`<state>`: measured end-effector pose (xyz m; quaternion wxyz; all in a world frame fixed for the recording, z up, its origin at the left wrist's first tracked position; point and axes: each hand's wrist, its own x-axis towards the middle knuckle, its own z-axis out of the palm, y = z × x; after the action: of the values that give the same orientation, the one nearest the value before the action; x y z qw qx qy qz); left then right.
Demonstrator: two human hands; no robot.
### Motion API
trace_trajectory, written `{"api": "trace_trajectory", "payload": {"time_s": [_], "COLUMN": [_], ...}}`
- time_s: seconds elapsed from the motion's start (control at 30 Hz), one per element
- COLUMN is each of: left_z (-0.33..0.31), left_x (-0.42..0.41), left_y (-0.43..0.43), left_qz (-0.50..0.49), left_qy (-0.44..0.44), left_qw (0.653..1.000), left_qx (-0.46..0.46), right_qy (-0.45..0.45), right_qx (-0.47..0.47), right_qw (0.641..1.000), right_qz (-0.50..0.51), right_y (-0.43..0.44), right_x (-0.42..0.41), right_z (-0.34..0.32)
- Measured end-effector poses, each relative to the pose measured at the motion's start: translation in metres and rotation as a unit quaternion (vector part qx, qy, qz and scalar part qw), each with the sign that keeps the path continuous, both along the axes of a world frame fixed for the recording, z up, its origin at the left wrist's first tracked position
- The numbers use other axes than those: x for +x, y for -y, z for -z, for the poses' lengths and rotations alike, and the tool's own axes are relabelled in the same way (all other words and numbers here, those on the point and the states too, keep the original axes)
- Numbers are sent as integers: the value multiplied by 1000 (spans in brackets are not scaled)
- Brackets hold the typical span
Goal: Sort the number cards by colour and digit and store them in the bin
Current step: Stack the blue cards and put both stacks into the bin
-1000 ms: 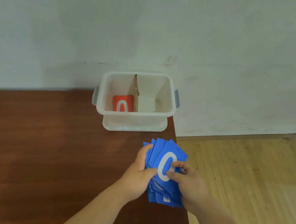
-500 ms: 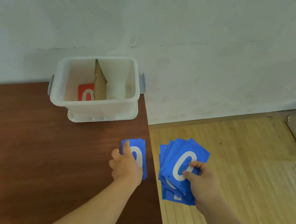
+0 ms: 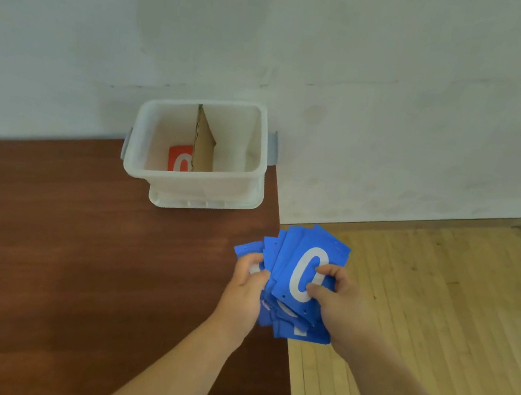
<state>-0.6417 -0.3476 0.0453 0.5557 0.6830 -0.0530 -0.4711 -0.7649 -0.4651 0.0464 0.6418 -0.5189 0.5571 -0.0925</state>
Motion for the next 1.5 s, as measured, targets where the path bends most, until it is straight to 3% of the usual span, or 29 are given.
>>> {"api": "trace_trajectory", "payload": {"time_s": [0.23,0.47,0.73,0.83,0.9,1.0,1.13,1.23,1.5], "left_z": [-23,-40,-37,-30,-32,-43,-51,-41,8], "left_x": [15,59,144,197,238,288,333,356,395], "left_y": [-15,-54,-149,-211,-251,-300,-331,-335,-329], "left_qz": [18,-86,-89,-82,-72,-2,119,174,200], "left_qy": [61,83,110,159,260,403,492,519,505], "left_qw": [997,987,979,977,963,914,857,830,834], "left_qx": [-53,-107,-145,-118,-22,51,97,106,100], "right_qy": [-19,126,113,66,27,-40,-119,-123,-92], "right_qx": [-106,-34,-128,-204,-260,-323,-393,-413,-453], "right_qw": [975,984,959,936,903,832,752,737,727], "right_qz": [-196,-120,-225,-278,-341,-450,-516,-521,-508], "right_y": [-16,-52,-132,-175,-200,-230,-260,-266,-253], "right_x": [36,80,176,223,253,296,341,363,405], "right_z": [-25,-46,-69,-70,-72,-70,-62,-54,-29]}}
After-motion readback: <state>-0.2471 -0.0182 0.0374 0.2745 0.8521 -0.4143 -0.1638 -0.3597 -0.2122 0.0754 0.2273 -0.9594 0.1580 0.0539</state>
